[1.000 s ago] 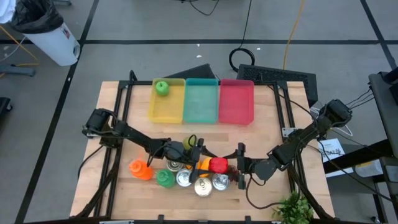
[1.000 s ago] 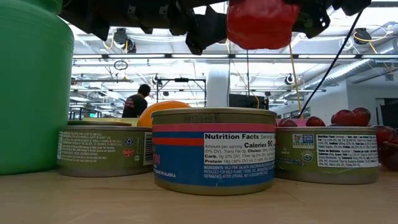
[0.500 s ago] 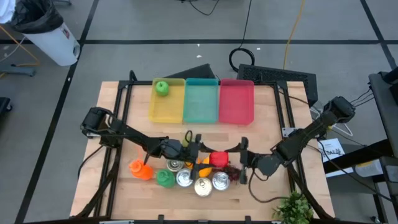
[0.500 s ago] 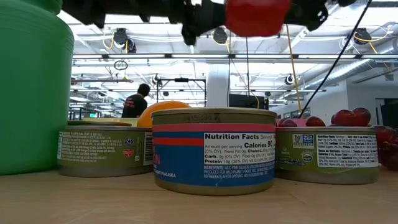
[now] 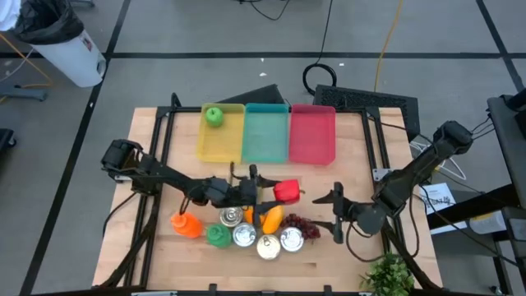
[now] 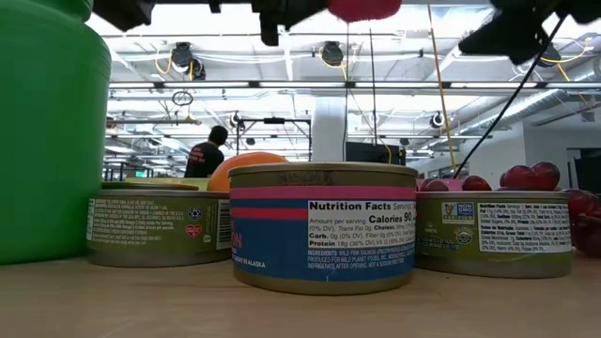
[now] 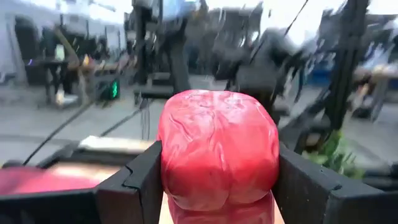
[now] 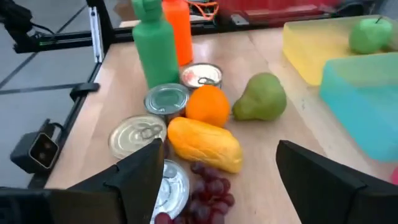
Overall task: Pick & Place Food Item
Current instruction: Put the red bell pepper into the yellow bin
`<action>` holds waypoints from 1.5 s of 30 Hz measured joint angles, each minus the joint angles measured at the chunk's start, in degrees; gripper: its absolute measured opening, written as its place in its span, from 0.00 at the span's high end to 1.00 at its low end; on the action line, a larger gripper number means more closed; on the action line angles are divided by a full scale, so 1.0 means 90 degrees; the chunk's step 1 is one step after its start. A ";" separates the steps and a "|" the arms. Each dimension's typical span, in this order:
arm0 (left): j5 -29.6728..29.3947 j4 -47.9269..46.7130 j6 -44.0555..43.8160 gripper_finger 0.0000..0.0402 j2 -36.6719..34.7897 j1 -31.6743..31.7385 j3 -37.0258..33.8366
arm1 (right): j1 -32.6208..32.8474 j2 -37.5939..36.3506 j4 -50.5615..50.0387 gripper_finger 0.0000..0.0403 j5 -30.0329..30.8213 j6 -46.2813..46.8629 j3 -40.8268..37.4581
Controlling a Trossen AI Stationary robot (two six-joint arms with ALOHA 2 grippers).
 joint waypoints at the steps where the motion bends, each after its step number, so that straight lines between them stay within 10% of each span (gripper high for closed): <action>1: 0.0174 0.0369 0.0013 0.43 -0.0001 0.0033 -0.0086 | -0.0063 0.0000 0.0269 0.29 -0.0004 -0.0109 -0.0108; 12: 0.1337 0.2694 0.0354 0.44 -0.0005 0.0215 -0.0604 | -0.1115 0.0423 0.5932 0.29 -0.0059 -0.1976 -0.1919; 17: 0.1442 0.2801 0.0342 0.44 -0.0005 0.0458 -0.0604 | -0.1692 0.1103 0.8298 0.29 -0.1385 -0.3030 -0.2061; 29: 0.1611 0.2265 0.0155 0.44 -0.0001 0.0623 -0.0604 | -0.2423 0.2336 0.8821 0.18 -0.2403 -0.4567 -0.0887; 45: 0.1644 0.2289 0.0367 0.44 -0.0015 0.0681 -0.0604 | -0.2803 0.2336 0.8639 0.17 -0.3340 -0.3967 -0.0167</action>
